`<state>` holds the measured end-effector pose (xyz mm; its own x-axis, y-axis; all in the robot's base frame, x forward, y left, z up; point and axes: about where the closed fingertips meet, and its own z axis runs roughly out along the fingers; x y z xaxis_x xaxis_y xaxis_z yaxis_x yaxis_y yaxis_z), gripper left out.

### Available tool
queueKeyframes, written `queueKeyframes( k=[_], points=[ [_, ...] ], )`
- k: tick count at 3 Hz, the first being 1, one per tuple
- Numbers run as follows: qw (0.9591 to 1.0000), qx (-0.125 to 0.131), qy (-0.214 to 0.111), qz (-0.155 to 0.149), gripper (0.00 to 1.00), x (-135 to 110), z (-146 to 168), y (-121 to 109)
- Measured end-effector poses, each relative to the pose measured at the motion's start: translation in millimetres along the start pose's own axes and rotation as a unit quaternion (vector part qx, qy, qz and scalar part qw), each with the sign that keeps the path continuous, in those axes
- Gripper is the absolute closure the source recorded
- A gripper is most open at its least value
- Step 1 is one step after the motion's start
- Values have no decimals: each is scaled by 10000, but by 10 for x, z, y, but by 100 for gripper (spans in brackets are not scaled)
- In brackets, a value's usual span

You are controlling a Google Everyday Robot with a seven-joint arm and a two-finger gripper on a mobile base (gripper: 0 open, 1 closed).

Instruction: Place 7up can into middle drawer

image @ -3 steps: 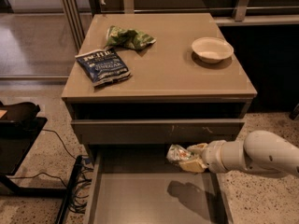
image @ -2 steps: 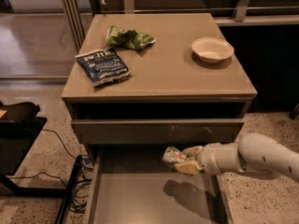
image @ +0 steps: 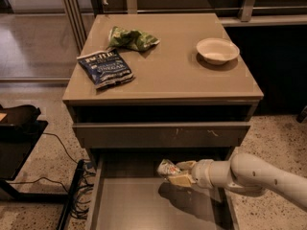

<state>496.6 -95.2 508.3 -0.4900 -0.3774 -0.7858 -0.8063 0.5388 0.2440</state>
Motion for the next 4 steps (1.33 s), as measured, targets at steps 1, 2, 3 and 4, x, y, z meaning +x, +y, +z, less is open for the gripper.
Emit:
queueKeyframes(
  k=[1, 2, 3, 4],
  points=[
    [9999, -94, 10, 39, 100, 191, 267, 19],
    [9999, -14, 156, 25, 100, 372, 473, 27],
    [9989, 187, 421, 27, 100, 595, 695, -13],
    [9978, 315, 567, 97, 100, 795, 879, -69]
  ],
)
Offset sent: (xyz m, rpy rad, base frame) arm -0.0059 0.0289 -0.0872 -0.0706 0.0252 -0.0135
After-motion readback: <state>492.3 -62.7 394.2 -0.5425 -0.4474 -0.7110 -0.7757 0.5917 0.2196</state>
